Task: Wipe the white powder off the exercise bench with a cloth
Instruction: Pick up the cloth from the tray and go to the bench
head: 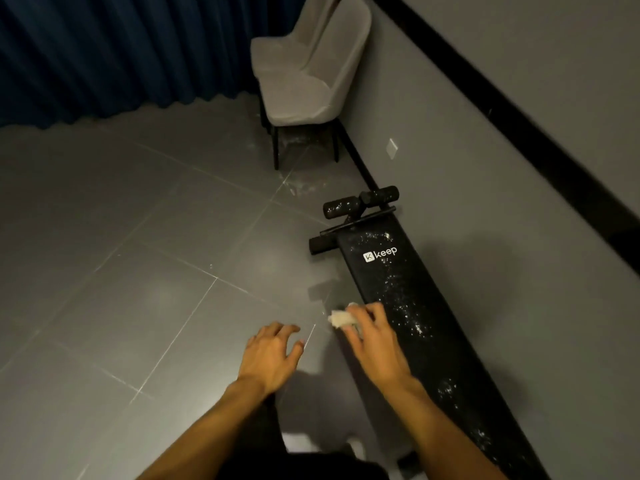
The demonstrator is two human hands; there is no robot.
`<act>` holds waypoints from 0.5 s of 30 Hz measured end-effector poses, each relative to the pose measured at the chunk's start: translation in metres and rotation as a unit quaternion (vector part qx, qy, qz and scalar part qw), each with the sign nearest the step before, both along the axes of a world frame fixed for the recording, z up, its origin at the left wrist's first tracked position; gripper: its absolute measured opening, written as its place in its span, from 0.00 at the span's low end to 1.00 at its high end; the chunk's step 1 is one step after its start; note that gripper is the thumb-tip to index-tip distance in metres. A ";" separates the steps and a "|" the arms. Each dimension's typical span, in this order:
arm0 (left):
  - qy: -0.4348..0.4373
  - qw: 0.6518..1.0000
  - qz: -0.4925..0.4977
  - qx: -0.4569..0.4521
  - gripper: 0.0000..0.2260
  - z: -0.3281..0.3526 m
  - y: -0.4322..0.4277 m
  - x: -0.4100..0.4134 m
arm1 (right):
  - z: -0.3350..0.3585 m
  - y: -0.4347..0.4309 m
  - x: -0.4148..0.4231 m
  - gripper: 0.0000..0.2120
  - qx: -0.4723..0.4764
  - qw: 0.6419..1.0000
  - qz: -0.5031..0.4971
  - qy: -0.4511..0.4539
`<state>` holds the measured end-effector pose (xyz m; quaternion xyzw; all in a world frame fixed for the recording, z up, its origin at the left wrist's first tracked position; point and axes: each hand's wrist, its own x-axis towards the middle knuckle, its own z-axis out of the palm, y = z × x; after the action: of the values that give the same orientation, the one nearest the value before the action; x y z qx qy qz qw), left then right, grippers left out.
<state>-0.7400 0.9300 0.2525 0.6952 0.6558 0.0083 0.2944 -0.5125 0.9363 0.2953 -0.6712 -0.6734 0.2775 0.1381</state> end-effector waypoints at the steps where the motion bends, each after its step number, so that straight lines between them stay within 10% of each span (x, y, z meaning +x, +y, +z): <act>1: 0.000 1.000 -0.013 0.003 0.25 0.002 0.025 -0.012 | 0.003 0.016 -0.011 0.18 0.005 1.000 -0.022 0.006; 15: -0.010 0.989 -0.150 0.000 0.21 -0.022 0.277 -0.037 | -0.008 0.201 -0.076 0.17 0.028 0.970 -0.217 0.102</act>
<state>-0.7771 1.2069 0.2310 0.7853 0.5415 -0.0291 0.2987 -0.5886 1.1371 0.2870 -0.7652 -0.5019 0.2885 0.2818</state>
